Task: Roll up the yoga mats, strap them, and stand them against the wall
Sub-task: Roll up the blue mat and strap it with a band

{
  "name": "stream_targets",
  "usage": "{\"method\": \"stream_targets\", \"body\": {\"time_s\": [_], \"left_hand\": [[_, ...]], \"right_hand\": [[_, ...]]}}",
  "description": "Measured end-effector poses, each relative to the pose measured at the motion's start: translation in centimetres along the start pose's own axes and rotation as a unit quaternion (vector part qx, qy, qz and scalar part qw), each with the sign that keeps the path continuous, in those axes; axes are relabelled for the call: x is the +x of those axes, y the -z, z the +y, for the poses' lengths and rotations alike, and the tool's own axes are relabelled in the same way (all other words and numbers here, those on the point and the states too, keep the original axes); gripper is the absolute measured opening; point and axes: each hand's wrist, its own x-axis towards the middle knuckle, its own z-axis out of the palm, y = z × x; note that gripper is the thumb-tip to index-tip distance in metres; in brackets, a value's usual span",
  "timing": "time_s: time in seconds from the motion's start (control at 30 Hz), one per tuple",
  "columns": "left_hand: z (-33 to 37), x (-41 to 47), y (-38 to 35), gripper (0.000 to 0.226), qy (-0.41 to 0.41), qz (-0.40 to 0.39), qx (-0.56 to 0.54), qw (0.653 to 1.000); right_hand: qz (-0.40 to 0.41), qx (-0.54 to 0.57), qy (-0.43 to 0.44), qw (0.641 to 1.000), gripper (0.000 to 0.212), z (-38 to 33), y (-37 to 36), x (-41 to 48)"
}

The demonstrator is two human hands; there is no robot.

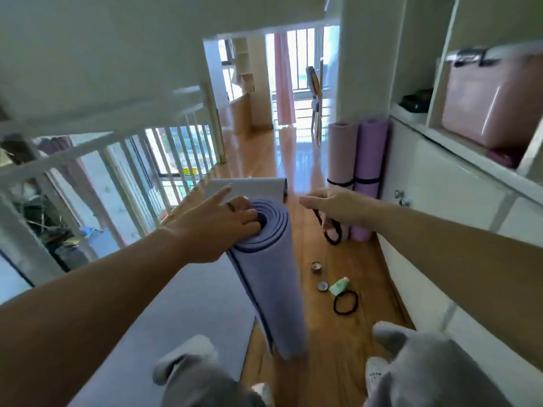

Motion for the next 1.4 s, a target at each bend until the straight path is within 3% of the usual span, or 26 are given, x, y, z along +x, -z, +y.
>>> {"method": "stream_targets", "body": {"time_s": [0.2, 0.37, 0.43, 0.67, 0.77, 0.9, 1.0, 1.03, 1.1, 1.2, 1.27, 1.33, 1.4], "left_hand": [[3.9, -2.2, 5.7, 0.054, -0.082, 0.076, -0.011, 0.994], [7.7, -4.3, 7.8, 0.032, -0.17, 0.12, -0.051, 0.977], [8.8, -4.9, 8.3, 0.027, -0.201, 0.133, -0.042, 0.97], [9.5, -5.7, 8.9, 0.03, -0.241, 0.128, -0.042, 0.961], [9.8, -6.1, 8.3, 0.043, -0.244, 0.134, -0.047, 0.959], [9.0, -7.2, 7.1, 0.06, -0.154, 0.142, -0.059, 0.976], [7.4, -7.4, 6.4, 0.067, 0.112, 0.125, -0.129, 0.977], [7.2, -7.3, 6.4, 0.068, 0.212, 0.089, -0.214, 0.949], [7.2, -6.5, 6.6, 0.07, 0.346, 0.016, -0.415, 0.841], [8.2, -4.7, 6.5, 0.059, 0.364, -0.022, -0.609, 0.705], [9.1, -3.9, 5.9, 0.032, 0.388, 0.028, -0.683, 0.618], [9.4, -3.7, 5.3, 0.011, 0.439, 0.11, -0.763, 0.461], [9.2, -4.1, 4.7, 0.014, 0.442, 0.184, -0.833, 0.278]], "right_hand": [[-0.112, -0.096, 0.02, 0.989, 0.057, -5.0, -2.9, -5.1], [-0.272, -0.11, -0.107, 0.95, 0.034, -5.1, -3.3, -8.1], [-0.319, -0.152, -0.12, 0.928, 0.032, -5.4, -3.3, -9.2], [-0.326, -0.236, -0.094, 0.911, 0.025, -6.3, -4.4, -10.2], [-0.335, -0.251, -0.081, 0.905, 0.031, -6.5, -5.0, -10.3], [-0.32, -0.244, -0.04, 0.914, 0.04, -7.1, -3.8, -10.7], [-0.204, -0.161, 0.029, 0.965, 0.033, -7.2, -2.5, -10.7], [-0.166, -0.098, 0.05, 0.98, 0.028, -7.1, -2.5, -10.6], [-0.131, 0.044, 0.08, 0.987, 0.022, -7.2, -2.8, -10.6], [-0.133, 0.238, 0.106, 0.956, 0.023, -7.5, -3.7, -10.9], [-0.132, 0.326, 0.112, 0.929, 0.026, -7.7, -4.0, -11.0], [-0.128, 0.402, 0.112, 0.9, 0.017, -7.4, -3.9, -10.9], [-0.112, 0.437, 0.107, 0.886, 0.01, -6.8, -3.4, -10.8]]}}
